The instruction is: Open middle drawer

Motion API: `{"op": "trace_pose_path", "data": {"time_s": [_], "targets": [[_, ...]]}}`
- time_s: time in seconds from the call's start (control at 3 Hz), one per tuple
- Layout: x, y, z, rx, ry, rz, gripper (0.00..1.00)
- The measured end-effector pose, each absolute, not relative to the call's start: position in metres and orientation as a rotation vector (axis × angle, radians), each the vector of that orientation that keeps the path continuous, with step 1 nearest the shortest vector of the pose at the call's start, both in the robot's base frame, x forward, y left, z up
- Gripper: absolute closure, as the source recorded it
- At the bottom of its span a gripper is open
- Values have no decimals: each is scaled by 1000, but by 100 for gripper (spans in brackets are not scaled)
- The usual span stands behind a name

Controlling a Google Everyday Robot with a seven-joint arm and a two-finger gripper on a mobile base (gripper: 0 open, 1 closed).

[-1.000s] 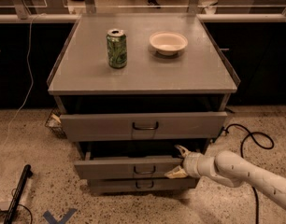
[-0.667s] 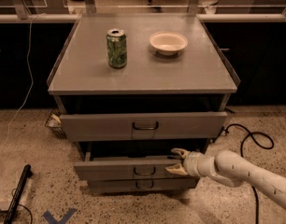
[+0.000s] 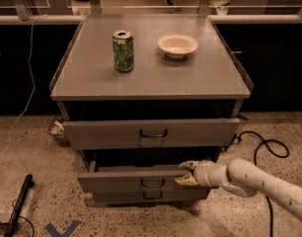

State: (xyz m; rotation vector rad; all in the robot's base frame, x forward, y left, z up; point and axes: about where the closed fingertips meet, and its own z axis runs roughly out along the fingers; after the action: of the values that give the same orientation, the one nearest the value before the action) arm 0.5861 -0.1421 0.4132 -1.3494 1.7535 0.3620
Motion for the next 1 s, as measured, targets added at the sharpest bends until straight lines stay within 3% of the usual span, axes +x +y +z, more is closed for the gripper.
{"op": "trace_pose_path", "data": {"time_s": [0.67,1.0], "targets": [[561,-150,418,-1343,1755,368,100],[561,-150,418,-1343,1755,368,84]]}}
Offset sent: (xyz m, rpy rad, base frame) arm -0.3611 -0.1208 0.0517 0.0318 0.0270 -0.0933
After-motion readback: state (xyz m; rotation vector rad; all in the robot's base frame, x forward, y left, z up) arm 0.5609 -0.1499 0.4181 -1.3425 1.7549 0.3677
